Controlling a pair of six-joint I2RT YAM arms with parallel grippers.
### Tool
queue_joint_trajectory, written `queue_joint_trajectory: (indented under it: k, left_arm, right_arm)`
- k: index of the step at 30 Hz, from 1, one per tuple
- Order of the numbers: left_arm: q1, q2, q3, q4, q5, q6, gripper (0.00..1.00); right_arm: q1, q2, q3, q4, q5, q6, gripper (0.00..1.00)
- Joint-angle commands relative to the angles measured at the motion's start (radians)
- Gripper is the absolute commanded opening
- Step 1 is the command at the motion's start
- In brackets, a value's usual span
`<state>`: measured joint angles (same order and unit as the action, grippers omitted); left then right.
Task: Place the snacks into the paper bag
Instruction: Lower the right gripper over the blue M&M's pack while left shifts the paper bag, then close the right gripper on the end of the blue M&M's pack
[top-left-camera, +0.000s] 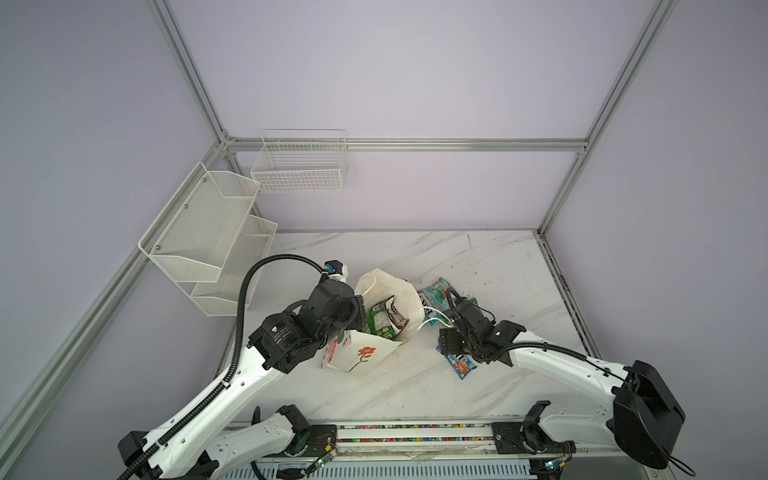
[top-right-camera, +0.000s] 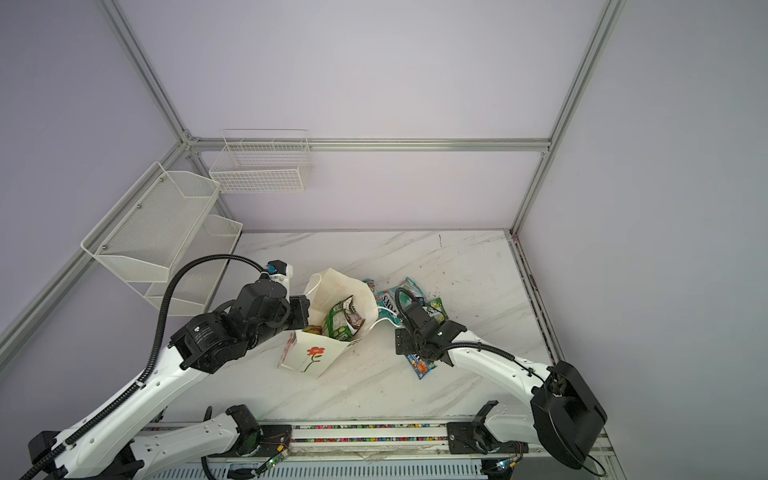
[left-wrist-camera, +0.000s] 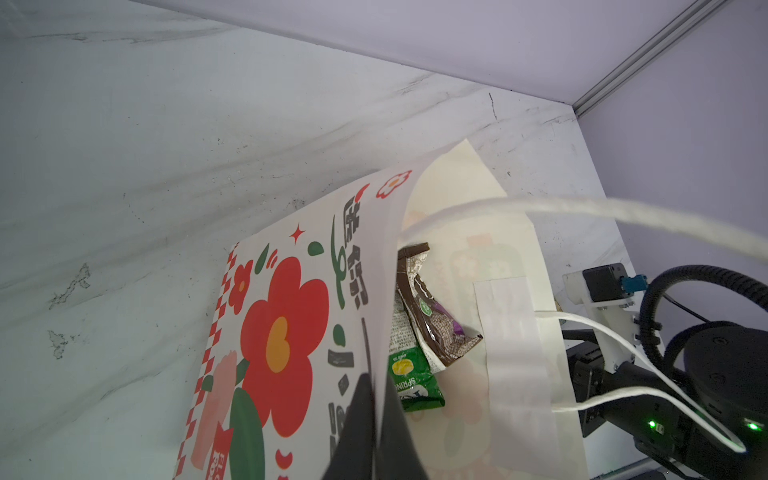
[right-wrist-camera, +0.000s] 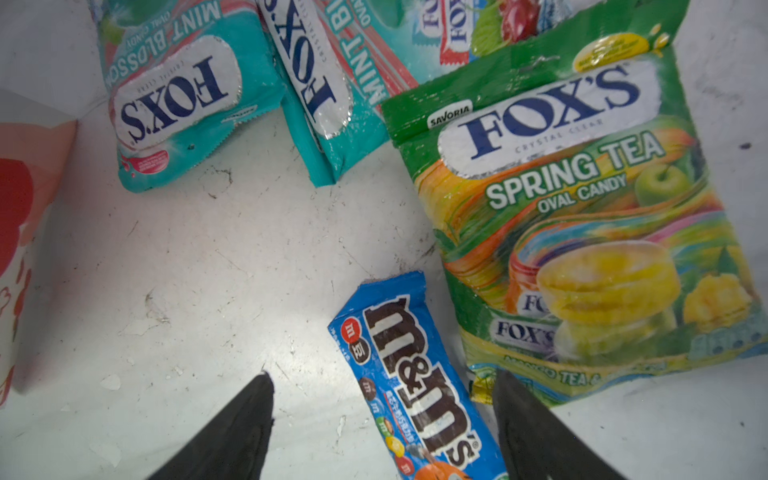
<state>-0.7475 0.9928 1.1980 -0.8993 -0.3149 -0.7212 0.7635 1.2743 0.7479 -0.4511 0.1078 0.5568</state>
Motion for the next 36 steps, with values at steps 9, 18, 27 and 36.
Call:
queue_joint_trajectory:
  k: [9,18,27,36]
  left_arm:
    - [-0.002,-0.042,0.034,0.101,-0.027,-0.014,0.00]
    - [-0.003,-0.052,0.026,0.101,-0.029,-0.015,0.00]
    - [-0.003,-0.055,0.023,0.099,-0.031,-0.015,0.00]
    - [-0.003,-0.051,0.029,0.099,-0.030,-0.012,0.00]
  right_arm:
    - [-0.004,0.040,-0.038,0.055,-0.019,0.009,0.81]
    - [-0.004,0.070,-0.047,0.077,-0.022,0.014,0.81]
    - [-0.004,0.093,-0.057,0.091,-0.032,0.017,0.81]
    - [-0.004,0.130,-0.061,0.106,-0.039,0.018,0.80]
